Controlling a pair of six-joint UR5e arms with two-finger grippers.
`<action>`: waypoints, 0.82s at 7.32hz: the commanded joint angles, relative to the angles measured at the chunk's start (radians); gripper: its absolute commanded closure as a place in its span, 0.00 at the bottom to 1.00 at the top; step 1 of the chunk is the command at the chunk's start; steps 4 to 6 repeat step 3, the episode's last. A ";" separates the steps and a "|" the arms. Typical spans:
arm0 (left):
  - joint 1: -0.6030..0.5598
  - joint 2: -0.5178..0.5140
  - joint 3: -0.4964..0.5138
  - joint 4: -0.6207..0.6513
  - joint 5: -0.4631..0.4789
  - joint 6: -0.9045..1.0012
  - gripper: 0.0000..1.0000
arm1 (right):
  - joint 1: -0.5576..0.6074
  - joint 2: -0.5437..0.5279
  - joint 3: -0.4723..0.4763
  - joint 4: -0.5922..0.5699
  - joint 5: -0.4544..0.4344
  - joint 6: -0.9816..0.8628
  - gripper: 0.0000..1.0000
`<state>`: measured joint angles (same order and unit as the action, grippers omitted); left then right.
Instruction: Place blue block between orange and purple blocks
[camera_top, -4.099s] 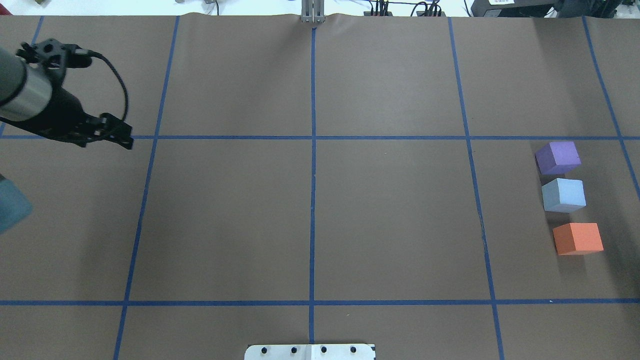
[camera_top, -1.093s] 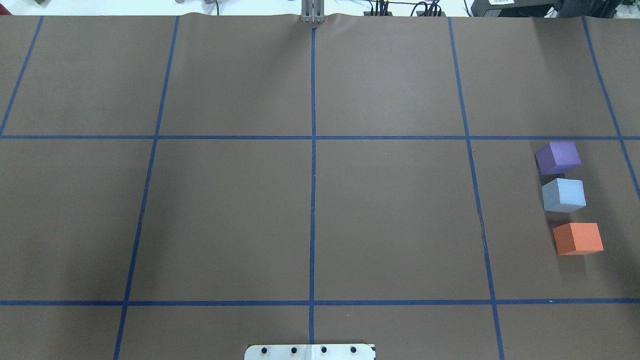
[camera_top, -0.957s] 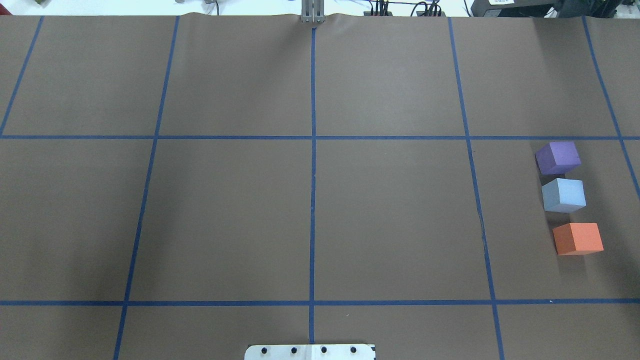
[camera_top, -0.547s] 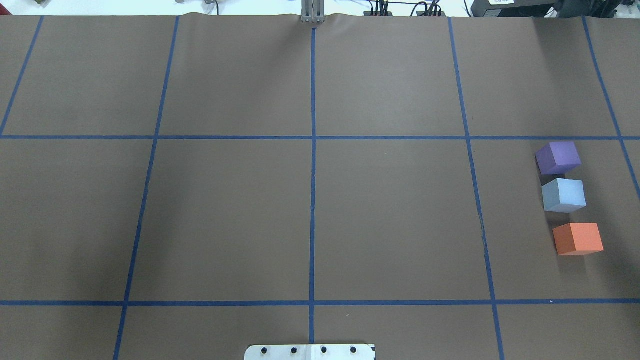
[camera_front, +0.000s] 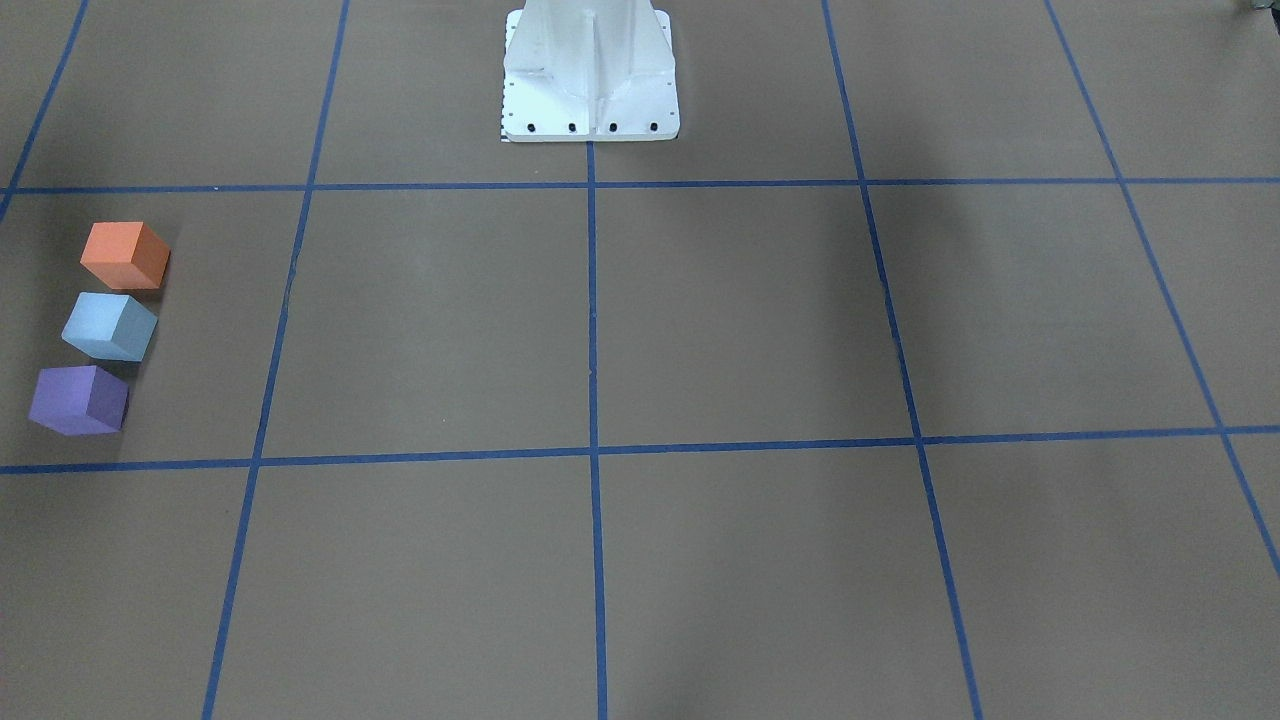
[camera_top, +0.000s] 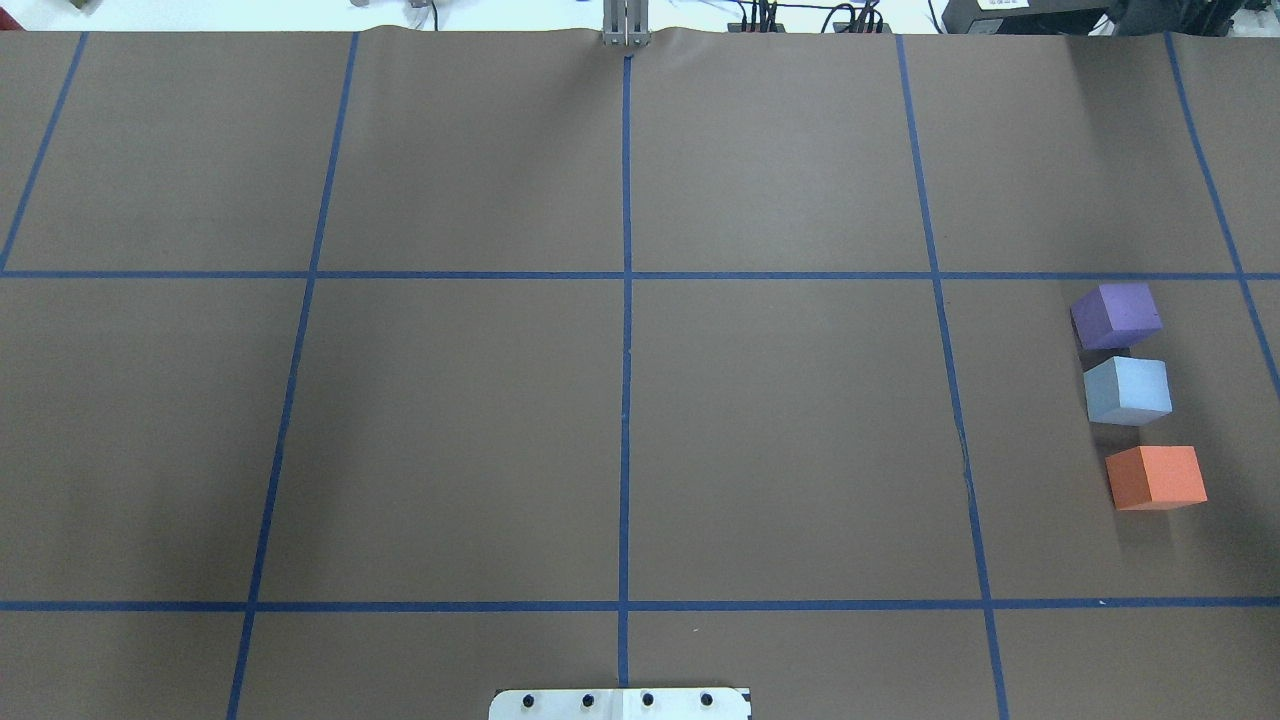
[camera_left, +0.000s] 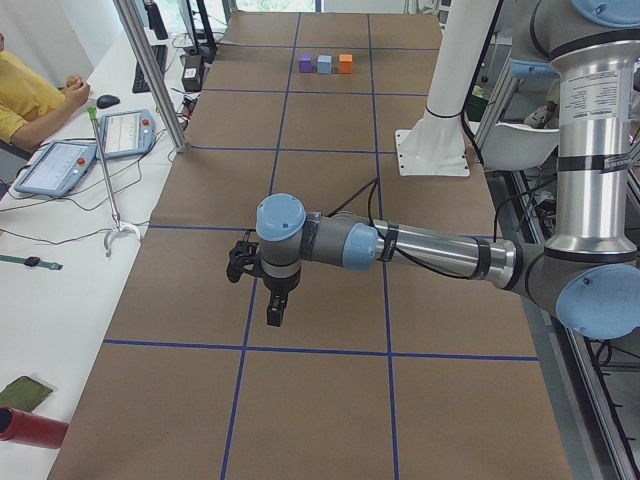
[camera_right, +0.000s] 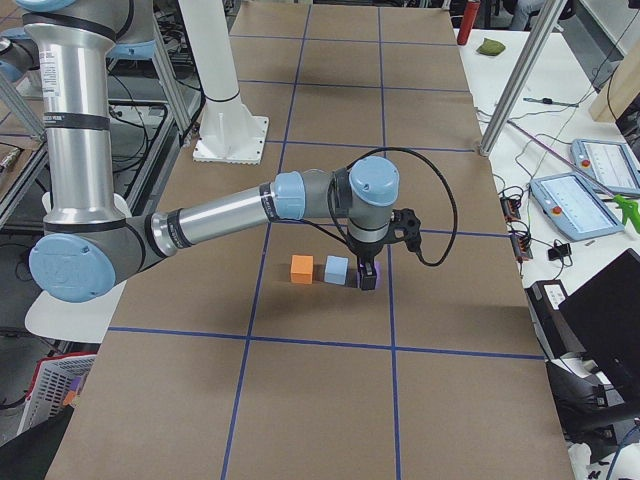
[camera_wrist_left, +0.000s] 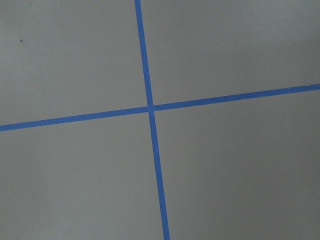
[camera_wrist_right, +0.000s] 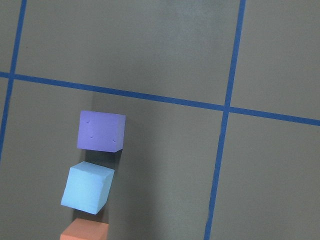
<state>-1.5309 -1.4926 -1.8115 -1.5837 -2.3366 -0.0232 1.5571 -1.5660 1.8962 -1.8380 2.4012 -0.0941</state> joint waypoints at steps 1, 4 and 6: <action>0.000 0.000 0.001 -0.006 -0.001 0.003 0.00 | 0.000 0.004 0.001 0.000 0.001 0.002 0.00; 0.000 0.000 0.001 -0.006 -0.001 0.003 0.00 | -0.005 0.007 0.001 0.000 0.001 0.004 0.00; 0.000 0.000 0.001 -0.006 -0.001 0.003 0.00 | -0.005 0.007 0.001 0.000 0.001 0.004 0.00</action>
